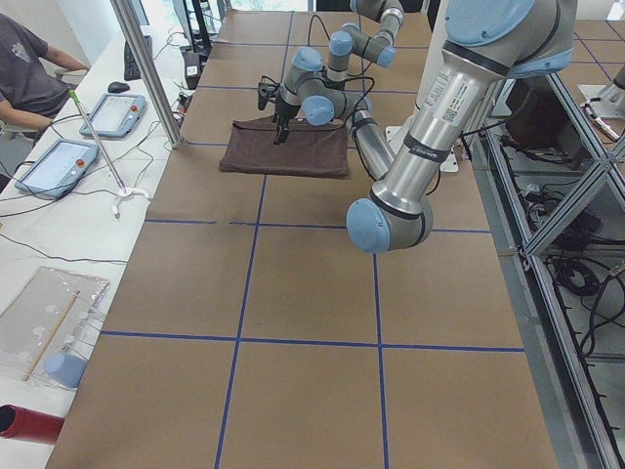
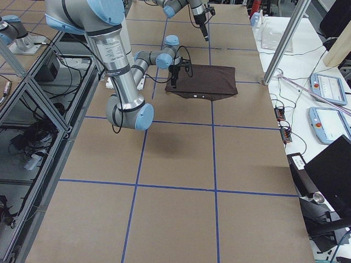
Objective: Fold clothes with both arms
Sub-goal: 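Move the right gripper over the shirt's side edge nearest it and lower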
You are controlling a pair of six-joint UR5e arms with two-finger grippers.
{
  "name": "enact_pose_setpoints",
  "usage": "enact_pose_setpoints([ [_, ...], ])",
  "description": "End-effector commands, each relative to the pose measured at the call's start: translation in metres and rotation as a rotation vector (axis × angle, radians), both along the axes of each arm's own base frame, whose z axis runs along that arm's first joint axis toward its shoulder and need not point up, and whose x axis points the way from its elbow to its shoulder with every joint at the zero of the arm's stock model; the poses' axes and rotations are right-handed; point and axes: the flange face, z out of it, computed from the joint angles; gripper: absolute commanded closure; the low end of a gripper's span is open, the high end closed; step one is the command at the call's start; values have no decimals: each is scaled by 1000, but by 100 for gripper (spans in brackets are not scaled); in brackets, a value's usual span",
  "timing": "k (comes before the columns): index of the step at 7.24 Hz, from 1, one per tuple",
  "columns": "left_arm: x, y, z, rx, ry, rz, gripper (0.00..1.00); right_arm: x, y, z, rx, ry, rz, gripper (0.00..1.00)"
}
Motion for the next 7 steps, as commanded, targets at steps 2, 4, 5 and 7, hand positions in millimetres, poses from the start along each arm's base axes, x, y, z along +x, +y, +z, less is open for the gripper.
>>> enact_pose_setpoints([
  [2,-2,6,4,-4,-2,7,0,-27,16,15,-13,87,-59,0],
  [4,-2,6,5,-4,-4,7,0,-33,15,26,2,113,-106,0],
  [5,-2,6,5,-5,-4,9,0,-32,16,28,8,132,-126,0],
  [7,-2,5,7,-7,-6,7,0,-31,16,33,6,155,-139,0],
])
